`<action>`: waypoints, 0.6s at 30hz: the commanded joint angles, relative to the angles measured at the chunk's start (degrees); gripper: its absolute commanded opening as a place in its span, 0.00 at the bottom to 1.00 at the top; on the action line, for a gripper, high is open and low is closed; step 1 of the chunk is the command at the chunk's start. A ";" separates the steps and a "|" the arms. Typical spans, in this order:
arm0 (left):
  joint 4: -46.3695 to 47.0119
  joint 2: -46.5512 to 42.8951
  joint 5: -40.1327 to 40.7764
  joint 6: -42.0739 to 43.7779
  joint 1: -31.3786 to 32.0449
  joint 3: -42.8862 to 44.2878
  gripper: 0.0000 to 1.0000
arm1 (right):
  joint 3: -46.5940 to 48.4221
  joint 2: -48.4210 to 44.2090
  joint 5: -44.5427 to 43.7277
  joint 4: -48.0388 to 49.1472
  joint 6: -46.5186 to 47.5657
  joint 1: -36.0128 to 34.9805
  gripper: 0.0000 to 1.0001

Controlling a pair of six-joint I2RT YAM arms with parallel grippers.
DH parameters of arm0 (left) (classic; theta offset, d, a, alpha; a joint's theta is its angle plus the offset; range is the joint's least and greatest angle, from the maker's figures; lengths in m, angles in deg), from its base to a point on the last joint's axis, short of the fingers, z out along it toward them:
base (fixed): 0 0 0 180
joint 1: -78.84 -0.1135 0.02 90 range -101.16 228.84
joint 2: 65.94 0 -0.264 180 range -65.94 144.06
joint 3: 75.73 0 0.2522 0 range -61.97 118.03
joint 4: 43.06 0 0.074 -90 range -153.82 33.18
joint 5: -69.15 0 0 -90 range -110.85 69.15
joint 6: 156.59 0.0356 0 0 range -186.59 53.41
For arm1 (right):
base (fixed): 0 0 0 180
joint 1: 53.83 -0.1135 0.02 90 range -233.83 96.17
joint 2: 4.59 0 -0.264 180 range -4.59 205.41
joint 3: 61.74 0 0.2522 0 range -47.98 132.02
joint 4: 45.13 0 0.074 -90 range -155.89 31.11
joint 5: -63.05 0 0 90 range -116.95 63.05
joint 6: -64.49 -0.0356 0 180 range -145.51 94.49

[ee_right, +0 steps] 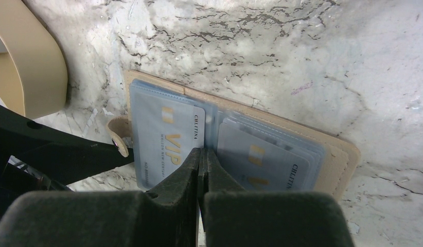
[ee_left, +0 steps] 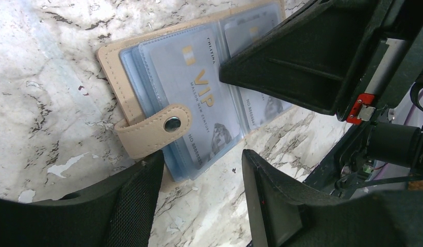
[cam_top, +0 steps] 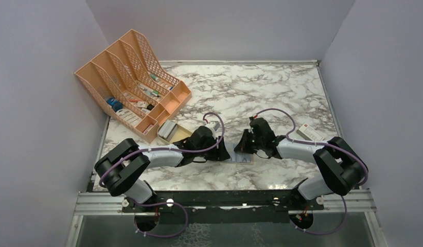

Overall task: Put the credit cards into the card holder
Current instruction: Insert the credit card into the card holder.

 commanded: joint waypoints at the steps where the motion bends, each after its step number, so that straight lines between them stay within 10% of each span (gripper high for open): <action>1: 2.44 -1.05 -0.33 -0.93 -0.15 0.82 0.58 | -2.71 2.07 -3.26 -3.85 0.97 -0.38 0.01; 18: -0.11 -5.04 1.60 -1.94 -0.08 0.32 0.58 | -2.88 2.63 -2.97 -3.25 0.95 -0.39 0.01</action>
